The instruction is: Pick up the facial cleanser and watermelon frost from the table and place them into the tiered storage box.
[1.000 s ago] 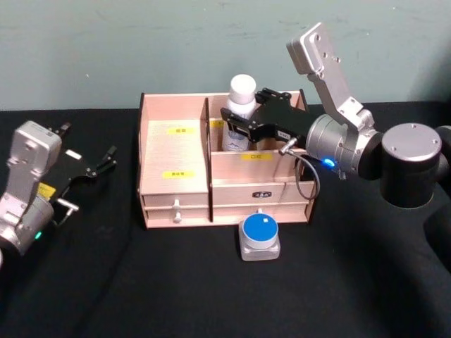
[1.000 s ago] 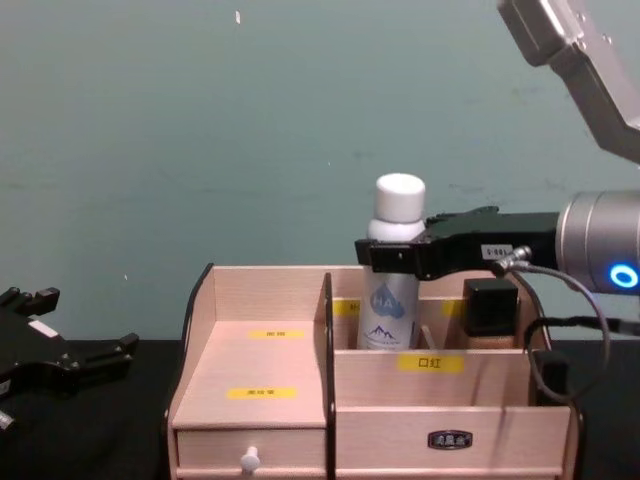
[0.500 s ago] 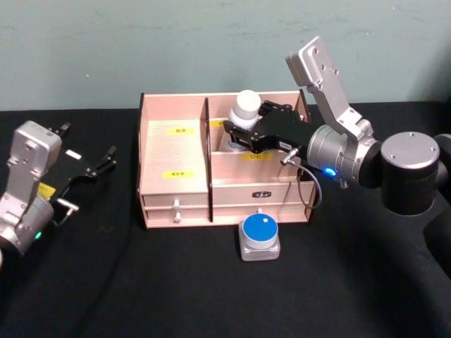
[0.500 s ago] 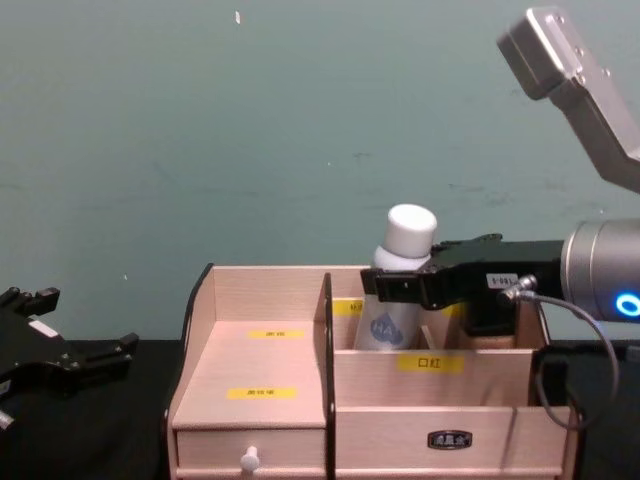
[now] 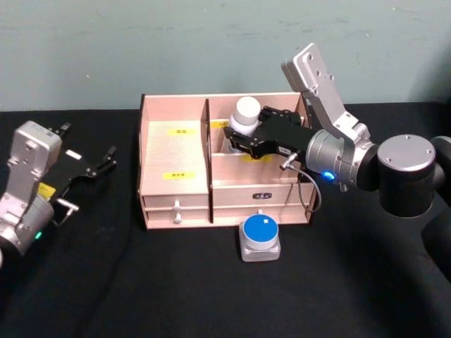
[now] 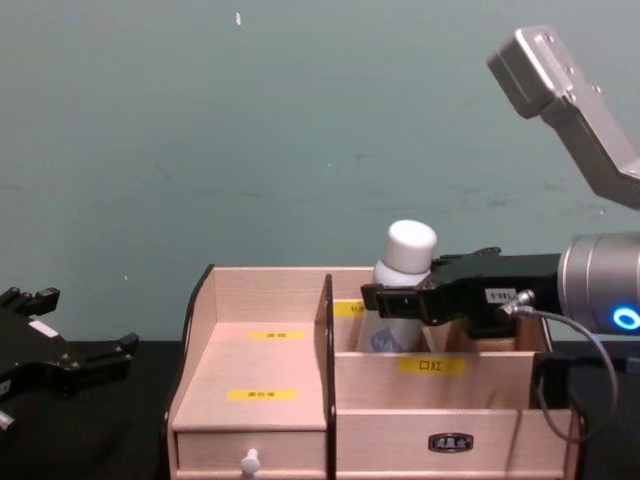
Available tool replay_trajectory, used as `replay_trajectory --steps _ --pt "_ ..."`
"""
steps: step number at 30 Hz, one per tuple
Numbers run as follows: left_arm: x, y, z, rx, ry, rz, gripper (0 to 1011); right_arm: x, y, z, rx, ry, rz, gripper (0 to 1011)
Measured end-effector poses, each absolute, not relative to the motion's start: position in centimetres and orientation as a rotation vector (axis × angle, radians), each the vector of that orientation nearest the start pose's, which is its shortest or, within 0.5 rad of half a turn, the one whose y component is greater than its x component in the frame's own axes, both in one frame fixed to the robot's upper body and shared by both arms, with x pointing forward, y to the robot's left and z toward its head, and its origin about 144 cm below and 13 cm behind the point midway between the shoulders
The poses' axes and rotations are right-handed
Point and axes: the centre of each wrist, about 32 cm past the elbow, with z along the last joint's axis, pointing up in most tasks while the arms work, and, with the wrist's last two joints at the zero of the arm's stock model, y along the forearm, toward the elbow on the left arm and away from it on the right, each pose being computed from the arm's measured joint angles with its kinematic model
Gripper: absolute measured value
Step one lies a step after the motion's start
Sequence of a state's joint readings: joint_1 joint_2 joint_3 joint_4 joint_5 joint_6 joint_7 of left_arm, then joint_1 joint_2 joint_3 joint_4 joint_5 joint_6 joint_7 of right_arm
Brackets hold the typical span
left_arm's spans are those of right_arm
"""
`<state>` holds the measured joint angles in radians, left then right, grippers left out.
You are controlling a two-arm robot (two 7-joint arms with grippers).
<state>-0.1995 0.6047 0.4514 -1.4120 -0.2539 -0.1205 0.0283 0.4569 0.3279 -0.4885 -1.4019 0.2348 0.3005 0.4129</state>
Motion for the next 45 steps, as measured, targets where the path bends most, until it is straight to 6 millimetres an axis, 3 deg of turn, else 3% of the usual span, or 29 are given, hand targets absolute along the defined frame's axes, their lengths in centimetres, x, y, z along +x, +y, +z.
replay_trajectory --steps 21,30,31,34,45 --pt "48.9 31.0 114.0 0.304 -0.285 1.248 1001 55.5 -19.8 122.1 -0.319 -0.032 -0.804 607" --pt "48.9 31.0 114.0 0.305 -0.285 1.248 1001 55.5 -19.8 122.0 -0.322 -0.029 -0.8 821" --pt "48.9 31.0 114.0 0.305 -0.285 1.248 1001 55.5 -19.8 122.0 -0.32 -0.031 -0.801 903" --pt "48.9 31.0 114.0 0.304 -0.285 1.248 1001 55.5 -19.9 122.1 -0.308 -0.034 -0.805 983" --pt "48.9 31.0 114.0 0.304 -0.285 1.248 1001 55.3 -20.4 123.6 -0.277 -0.072 -0.807 1003"
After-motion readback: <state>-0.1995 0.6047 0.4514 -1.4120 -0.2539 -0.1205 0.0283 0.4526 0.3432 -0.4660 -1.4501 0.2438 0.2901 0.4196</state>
